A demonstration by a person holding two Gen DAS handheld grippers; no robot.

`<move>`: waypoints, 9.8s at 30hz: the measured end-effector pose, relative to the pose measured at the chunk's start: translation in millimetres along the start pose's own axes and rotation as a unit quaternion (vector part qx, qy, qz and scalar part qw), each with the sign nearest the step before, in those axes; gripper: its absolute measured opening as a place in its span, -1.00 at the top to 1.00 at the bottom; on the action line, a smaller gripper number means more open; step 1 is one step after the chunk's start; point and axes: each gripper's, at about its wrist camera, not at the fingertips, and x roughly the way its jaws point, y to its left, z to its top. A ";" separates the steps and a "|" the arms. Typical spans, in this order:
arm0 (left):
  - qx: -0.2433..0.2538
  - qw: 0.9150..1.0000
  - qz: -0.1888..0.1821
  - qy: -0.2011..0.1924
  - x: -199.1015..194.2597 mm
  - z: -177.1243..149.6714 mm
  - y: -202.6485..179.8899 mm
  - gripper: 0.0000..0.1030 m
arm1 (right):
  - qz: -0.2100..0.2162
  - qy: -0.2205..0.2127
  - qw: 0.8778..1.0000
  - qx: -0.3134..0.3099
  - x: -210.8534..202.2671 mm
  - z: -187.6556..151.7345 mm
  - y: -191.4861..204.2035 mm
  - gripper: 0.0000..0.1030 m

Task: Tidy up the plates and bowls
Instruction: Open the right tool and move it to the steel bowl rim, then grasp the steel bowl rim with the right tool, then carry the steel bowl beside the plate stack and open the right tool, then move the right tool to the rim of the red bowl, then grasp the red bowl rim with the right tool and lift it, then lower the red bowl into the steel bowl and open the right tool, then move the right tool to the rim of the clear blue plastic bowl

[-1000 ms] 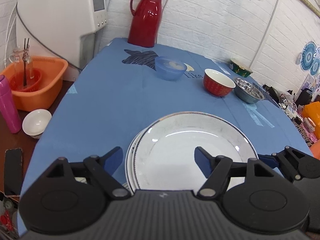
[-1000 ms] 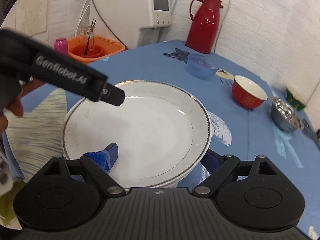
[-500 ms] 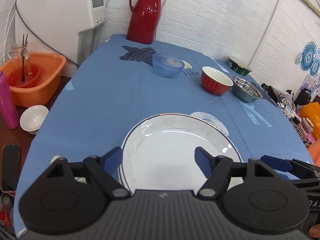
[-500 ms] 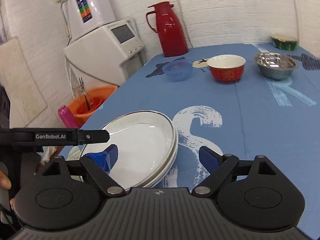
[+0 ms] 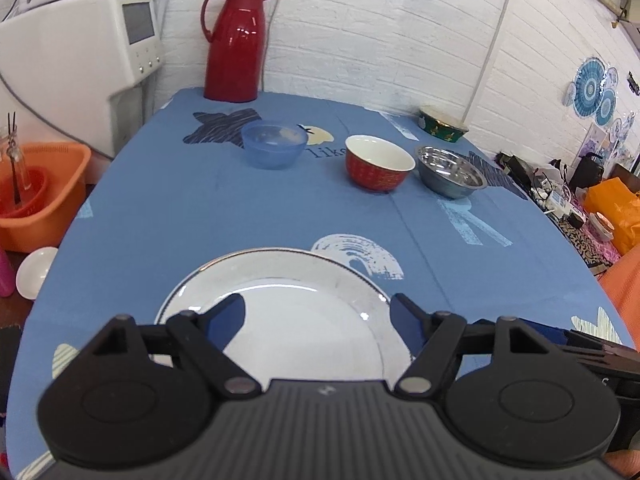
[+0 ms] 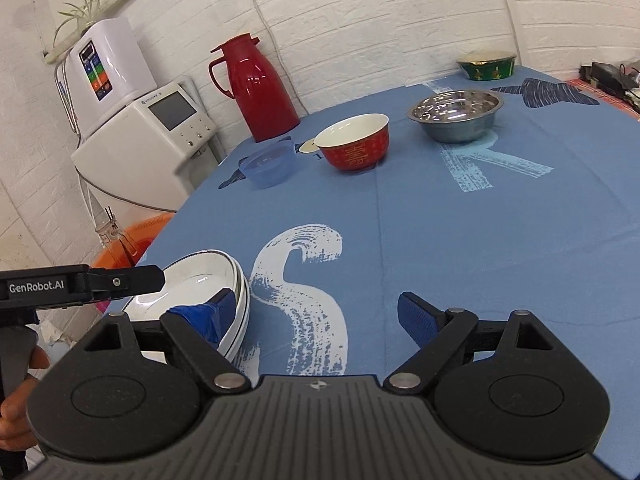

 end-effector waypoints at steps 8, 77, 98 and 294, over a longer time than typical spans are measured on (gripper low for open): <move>0.016 0.999 -0.010 0.032 24.7 20.6 -44.1 -0.42 | 0.014 0.020 0.999 0.025 0.7 20.8 -49.1 -0.46; -0.093 0.979 -0.103 0.148 60.1 -24.3 -120.0 1.00 | -0.029 0.110 0.990 -0.090 6.0 31.9 -58.2 0.18; -0.119 0.972 -0.120 0.162 82.2 -32.9 -106.5 1.00 | -0.054 0.079 0.995 -0.017 10.7 8.3 -67.7 0.17; -0.211 0.973 0.045 0.077 176.8 175.1 122.1 -0.95 | 0.021 0.193 0.979 -0.067 257.2 208.3 37.6 0.29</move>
